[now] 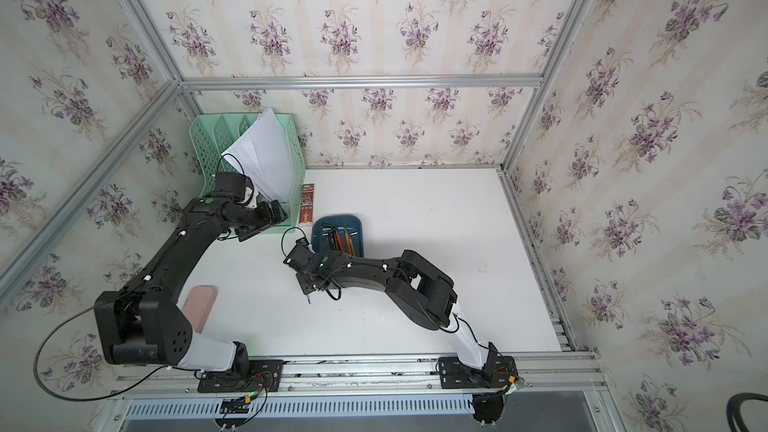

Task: Put the hex key on the desktop into the storage box
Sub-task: Adjust the storage box at the center of the board, then pick up the Allen key from the center of the board.

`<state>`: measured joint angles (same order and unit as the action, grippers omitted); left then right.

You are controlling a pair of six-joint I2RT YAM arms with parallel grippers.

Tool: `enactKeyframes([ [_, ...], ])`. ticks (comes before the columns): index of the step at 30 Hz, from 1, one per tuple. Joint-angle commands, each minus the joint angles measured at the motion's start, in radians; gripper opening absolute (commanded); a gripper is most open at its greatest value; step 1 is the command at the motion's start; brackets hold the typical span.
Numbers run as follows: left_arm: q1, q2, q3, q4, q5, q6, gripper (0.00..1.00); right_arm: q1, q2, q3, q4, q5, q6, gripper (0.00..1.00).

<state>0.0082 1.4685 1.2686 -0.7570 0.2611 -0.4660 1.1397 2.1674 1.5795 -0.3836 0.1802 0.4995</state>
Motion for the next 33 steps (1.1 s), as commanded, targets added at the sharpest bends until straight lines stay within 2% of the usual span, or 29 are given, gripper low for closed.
enactKeyframes([
  [1, 0.001, -0.004, 0.011, -0.016, -0.017, 0.030, 0.99, -0.038, -0.022, -0.037, -0.028, 0.020, 0.049, 0.49],
  [4, 0.001, -0.004, 0.007, 0.002, 0.008, 0.024, 0.99, -0.081, -0.065, -0.081, 0.021, 0.003, 0.033, 0.48],
  [13, 0.001, -0.025, 0.013, 0.003, 0.026, 0.020, 0.99, -0.239, -0.034, -0.011, -0.005, -0.052, -0.116, 0.45],
  [18, 0.000, -0.046, 0.002, 0.002, 0.020, 0.021, 0.99, -0.245, -0.088, 0.068, -0.026, -0.070, -0.161, 0.50],
  [24, 0.001, -0.092, 0.002, -0.003, 0.021, 0.031, 0.99, -0.243, -0.191, 0.070, -0.020, -0.105, -0.118, 0.52],
  [26, 0.001, -0.097, -0.003, -0.001, -0.005, 0.040, 0.99, -0.238, -0.202, 0.074, -0.048, -0.136, -0.093, 0.52],
  [30, 0.008, -0.100, -0.018, 0.011, -0.174, 0.019, 0.99, -0.194, -0.156, 0.110, -0.158, -0.187, -0.044, 0.48],
  [33, 0.021, -0.062, 0.012, -0.005, -0.209, 0.018, 0.99, -0.146, -0.087, 0.160, -0.251, -0.186, -0.009, 0.44],
])
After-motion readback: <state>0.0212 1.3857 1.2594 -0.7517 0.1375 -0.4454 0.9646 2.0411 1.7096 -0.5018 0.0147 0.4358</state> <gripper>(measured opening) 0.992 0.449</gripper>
